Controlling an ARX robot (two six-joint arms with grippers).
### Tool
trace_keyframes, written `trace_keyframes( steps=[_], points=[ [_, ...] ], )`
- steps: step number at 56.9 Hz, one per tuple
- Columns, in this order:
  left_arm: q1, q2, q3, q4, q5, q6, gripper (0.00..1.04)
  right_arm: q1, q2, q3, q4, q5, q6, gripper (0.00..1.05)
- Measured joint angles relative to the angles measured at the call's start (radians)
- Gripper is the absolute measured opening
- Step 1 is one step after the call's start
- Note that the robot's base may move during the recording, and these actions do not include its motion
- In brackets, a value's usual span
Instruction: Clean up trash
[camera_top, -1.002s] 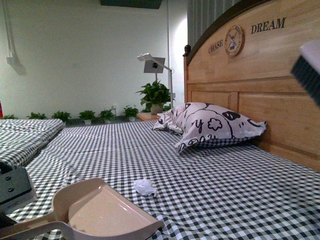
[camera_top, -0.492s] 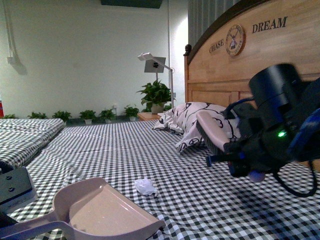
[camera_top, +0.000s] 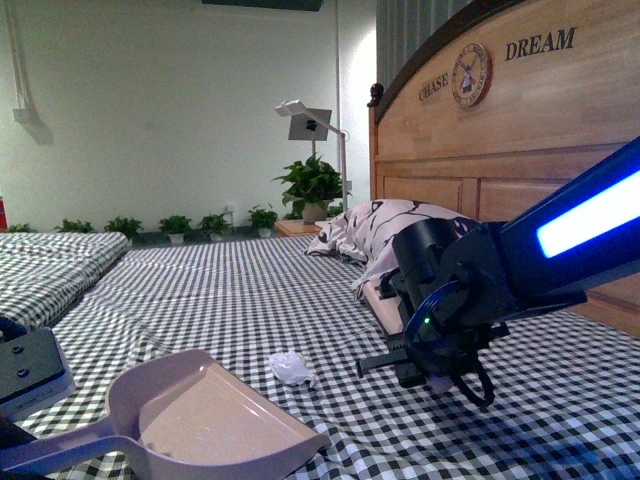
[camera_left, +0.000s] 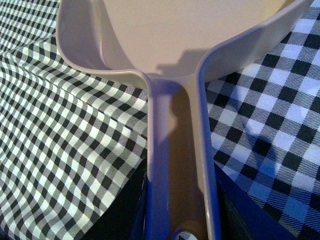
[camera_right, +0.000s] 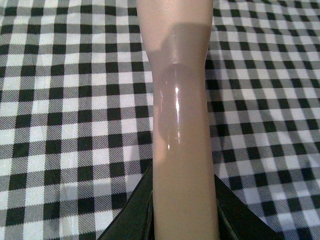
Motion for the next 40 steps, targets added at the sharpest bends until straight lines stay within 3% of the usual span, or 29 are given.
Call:
trace_keyframes(
  steps=[9,20,27,33,40],
  points=[
    [0.000,0.000,0.000,0.000,0.000,0.000,0.29,0.018,0.082,0.117,-0.111,-0.002,-0.004,0.19],
    [0.000,0.000,0.000,0.000,0.000,0.000,0.29,0.044,0.114,0.219,-0.256,-0.123,-0.014,0.19],
    [0.000,0.000,0.000,0.000,0.000,0.000,0.29,0.054,0.078,0.180,-0.254,-0.330,-0.053,0.19],
    [0.000,0.000,0.000,0.000,0.000,0.000,0.29,0.055,-0.020,0.047,-0.209,-0.544,-0.095,0.19],
    [0.000,0.000,0.000,0.000,0.001,0.000,0.29,0.040,-0.172,-0.113,-0.183,-0.723,-0.160,0.19]
  ],
)
